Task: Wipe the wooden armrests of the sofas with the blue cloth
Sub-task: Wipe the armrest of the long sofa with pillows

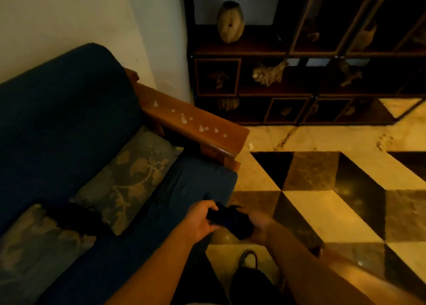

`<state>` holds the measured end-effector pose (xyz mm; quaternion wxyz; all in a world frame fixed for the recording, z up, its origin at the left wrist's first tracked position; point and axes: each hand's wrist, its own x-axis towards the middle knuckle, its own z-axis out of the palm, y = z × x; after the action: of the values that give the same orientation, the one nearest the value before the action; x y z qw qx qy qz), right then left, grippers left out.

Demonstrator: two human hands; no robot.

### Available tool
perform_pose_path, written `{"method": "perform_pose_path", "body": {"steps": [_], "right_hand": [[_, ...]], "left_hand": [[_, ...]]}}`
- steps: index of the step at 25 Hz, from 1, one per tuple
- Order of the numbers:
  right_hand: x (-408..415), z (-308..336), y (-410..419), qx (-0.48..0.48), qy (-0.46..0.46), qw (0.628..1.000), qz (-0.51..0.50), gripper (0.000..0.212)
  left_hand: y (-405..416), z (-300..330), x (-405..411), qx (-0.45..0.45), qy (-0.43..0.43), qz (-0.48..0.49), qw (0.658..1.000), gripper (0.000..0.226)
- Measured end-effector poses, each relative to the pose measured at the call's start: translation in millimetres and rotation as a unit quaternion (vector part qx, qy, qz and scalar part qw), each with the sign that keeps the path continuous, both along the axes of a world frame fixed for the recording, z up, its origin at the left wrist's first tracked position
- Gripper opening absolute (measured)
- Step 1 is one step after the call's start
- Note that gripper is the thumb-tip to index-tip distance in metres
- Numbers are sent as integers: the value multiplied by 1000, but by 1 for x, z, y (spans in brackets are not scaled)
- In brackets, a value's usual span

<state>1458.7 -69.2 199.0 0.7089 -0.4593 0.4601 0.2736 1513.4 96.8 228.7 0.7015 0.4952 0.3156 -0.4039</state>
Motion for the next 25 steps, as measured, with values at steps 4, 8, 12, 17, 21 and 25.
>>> {"method": "perform_pose_path", "body": {"steps": [4,8,12,17,21,25], "right_hand": [[96,15,-59,-66,-37,994,84,40],[189,21,-87,-158,-73,975,136,36],[289,13,-91,-197,-167,948,187,57],[363,-70,-120,-278,-123,886,350,61],[345,-110,-113,-561,-215,592,537,65],[320,-151,-99,-511,-395,403,648,79]], "left_hand": [[-34,-3,62,115,-75,-28,990,22],[-63,-15,126,171,-106,7,980,18],[-76,-54,191,145,-100,146,973,24],[-122,-143,227,105,111,69,986,24],[-127,-167,241,158,110,82,978,21],[-125,-172,250,98,112,270,951,29]]}}
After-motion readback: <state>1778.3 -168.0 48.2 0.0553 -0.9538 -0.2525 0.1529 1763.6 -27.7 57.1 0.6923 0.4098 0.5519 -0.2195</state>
